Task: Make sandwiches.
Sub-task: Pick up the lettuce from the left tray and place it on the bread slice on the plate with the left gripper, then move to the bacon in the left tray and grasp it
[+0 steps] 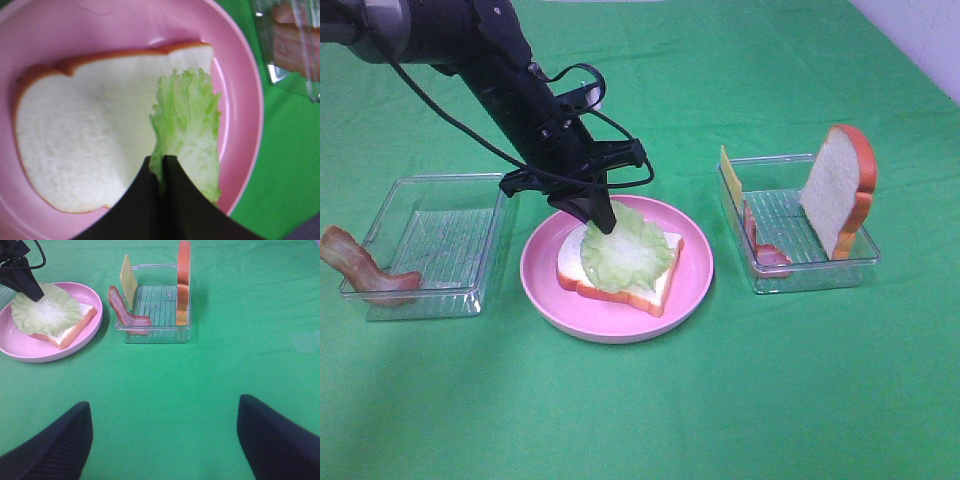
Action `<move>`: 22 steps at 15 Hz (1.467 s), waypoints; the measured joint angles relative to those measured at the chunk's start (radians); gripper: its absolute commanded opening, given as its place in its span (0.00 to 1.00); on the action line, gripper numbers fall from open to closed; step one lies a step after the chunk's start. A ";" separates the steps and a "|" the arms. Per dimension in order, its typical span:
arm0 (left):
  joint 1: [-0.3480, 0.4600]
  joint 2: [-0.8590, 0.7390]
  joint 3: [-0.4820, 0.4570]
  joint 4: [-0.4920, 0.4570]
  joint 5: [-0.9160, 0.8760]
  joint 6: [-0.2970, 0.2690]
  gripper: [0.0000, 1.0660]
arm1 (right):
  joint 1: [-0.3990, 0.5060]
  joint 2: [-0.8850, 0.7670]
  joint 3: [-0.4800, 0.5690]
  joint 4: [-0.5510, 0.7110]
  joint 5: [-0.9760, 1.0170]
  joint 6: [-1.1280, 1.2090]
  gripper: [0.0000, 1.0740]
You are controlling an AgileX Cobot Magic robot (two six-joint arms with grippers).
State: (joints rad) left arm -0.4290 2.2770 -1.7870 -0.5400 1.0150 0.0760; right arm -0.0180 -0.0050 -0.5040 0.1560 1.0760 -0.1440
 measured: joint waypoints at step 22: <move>0.024 -0.126 -0.257 0.594 0.192 -0.225 0.78 | 0.000 0.000 0.000 0.000 0.000 0.000 0.70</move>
State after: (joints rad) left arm -0.4050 2.1510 -2.0440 0.0540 1.2070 -0.1490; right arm -0.0180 -0.0050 -0.5040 0.1560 1.0760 -0.1440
